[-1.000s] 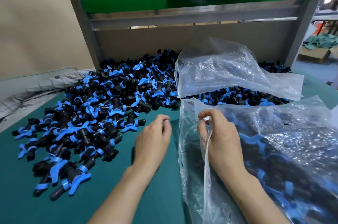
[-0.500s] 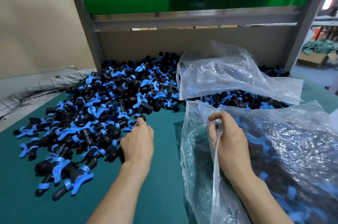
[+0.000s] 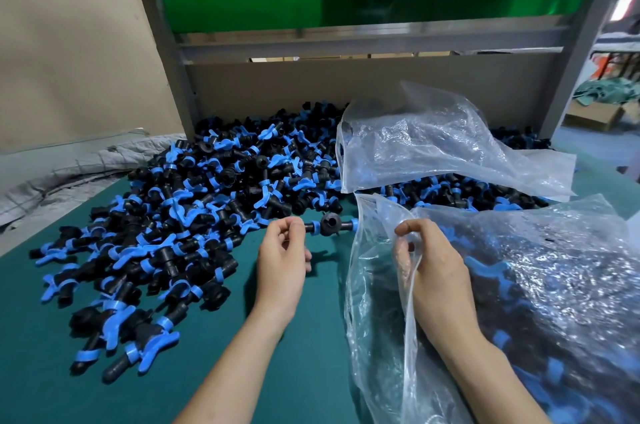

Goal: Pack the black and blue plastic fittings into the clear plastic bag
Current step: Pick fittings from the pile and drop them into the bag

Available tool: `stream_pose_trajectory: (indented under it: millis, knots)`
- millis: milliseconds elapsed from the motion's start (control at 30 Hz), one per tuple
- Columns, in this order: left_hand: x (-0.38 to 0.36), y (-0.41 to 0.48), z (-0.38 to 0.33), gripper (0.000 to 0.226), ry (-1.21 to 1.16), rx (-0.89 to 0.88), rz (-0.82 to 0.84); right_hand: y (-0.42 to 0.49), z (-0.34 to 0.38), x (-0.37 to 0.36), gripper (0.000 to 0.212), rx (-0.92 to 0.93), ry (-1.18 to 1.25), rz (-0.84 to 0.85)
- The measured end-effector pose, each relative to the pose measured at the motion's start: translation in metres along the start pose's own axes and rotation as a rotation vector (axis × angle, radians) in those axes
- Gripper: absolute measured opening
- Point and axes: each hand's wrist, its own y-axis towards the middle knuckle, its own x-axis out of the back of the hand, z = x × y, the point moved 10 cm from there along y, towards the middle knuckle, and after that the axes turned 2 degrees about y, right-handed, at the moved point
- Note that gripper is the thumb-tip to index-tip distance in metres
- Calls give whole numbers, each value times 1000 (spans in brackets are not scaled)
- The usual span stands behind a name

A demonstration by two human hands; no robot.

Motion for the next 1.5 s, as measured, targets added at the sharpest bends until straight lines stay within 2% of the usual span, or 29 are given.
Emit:
stream_pose_trajectory:
  millis: [200,300,400,533,667,767,933,1033,1500]
  knots:
    - [6,2,-2,14,-150,3,-85,0,0,1,15,-4,-6,-24]
    - [6,3,7,16,-252,77,-111,1,0,1,17,0,-10,-30]
    - [-4,0,19,16,-396,199,-66,1,1,2,16,5,-10,-31]
    - [-29,-10,38,12,-672,466,69,0,2,2,17,4,-6,-19]
    - [-36,-13,46,12,-695,555,124,0,2,1,15,5,-6,-9]
    - [-29,-9,45,11,-656,482,62,0,0,0,14,0,-8,1]
    - [-10,-1,18,13,-249,138,6,0,0,-1,15,0,-7,1]
    - [-10,-4,7,14,-157,43,18,0,1,-1,15,3,-7,3]
    - [-16,-8,0,17,-129,11,27,0,1,0,13,-2,-12,2]
